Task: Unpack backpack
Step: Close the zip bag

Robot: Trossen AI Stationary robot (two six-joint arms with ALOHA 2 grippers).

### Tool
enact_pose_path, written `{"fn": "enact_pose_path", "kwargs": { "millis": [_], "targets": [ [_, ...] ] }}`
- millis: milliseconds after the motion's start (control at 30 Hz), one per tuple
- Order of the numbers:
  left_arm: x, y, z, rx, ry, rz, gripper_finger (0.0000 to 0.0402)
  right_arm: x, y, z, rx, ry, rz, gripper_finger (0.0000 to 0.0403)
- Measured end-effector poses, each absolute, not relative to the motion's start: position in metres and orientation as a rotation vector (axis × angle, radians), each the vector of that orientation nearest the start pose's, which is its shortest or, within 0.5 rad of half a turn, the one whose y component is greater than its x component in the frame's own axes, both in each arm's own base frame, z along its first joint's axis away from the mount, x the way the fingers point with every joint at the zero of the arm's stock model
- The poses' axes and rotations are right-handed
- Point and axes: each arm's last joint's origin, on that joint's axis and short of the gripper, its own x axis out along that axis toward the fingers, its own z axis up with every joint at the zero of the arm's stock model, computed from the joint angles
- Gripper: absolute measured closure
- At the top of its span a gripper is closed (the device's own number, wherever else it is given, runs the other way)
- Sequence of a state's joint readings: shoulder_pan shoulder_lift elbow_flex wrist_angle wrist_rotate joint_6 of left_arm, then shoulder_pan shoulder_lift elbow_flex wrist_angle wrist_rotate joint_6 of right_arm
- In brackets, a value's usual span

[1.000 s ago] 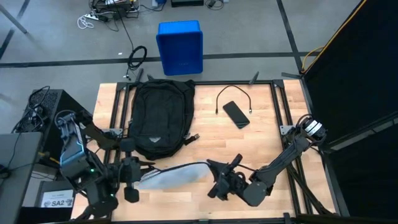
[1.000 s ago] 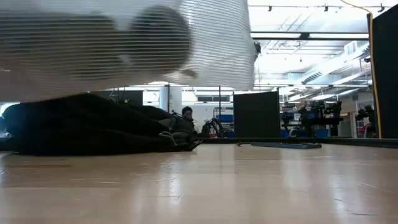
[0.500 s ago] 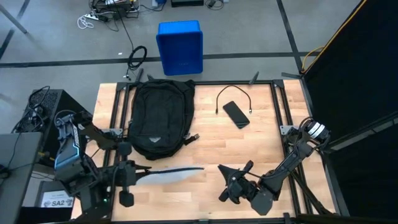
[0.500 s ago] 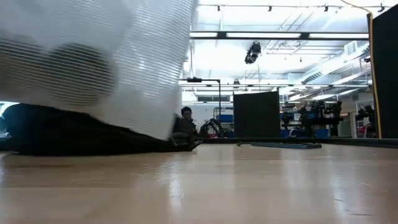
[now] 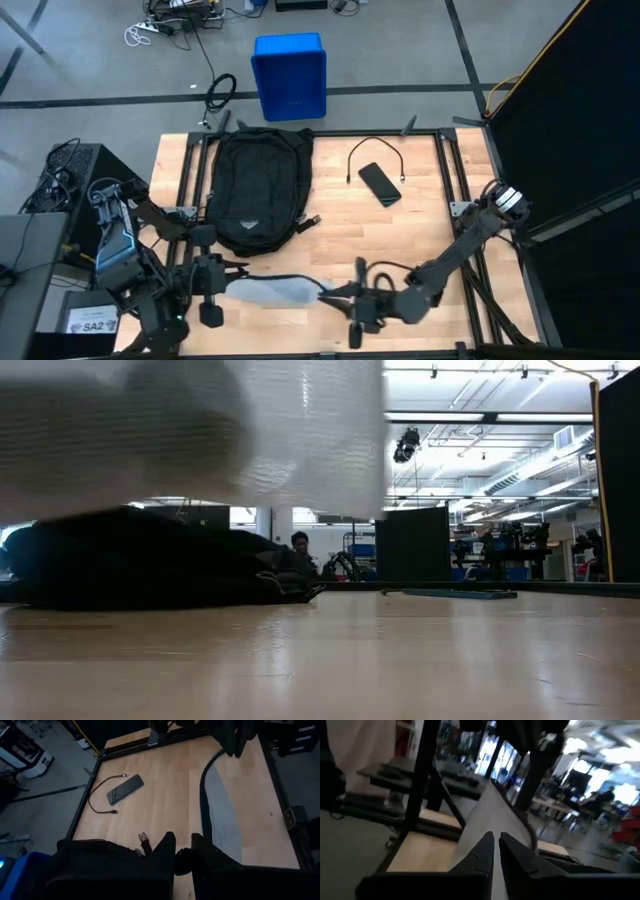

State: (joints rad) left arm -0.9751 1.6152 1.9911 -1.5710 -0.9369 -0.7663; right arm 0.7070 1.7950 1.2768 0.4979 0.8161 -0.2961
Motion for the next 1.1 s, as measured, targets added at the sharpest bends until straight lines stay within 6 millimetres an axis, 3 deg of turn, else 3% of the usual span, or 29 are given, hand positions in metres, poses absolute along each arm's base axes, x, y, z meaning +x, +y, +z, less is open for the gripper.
{"fn": "enact_pose_path", "kwargs": {
  "millis": [233, 500, 733, 967, 1100],
  "targets": [
    [0.181, -0.21, 0.427, 0.262, 0.671, 0.227, 0.0401, 0.362, 0.21, 0.331, -0.201, 0.301, 0.018, 0.0377],
    [0.193, -0.213, 0.419, 0.304, 0.701, 0.246, 0.0401, 0.374, 0.191, 0.34, -0.253, 0.289, 0.069, 0.0252],
    [0.208, -0.206, 0.421, 0.294, 0.686, 0.265, 0.0401, 0.389, 0.174, 0.333, -0.228, 0.303, 0.044, 0.0174],
    [0.228, -0.21, 0.421, 0.308, 0.672, 0.194, 0.0401, 0.414, 0.17, 0.296, -0.237, 0.368, 0.095, 0.0175],
    [0.233, -0.212, 0.416, 0.317, 0.695, 0.179, 0.0401, 0.418, 0.167, 0.295, -0.251, 0.358, 0.107, 0.0187]
  ]
}}
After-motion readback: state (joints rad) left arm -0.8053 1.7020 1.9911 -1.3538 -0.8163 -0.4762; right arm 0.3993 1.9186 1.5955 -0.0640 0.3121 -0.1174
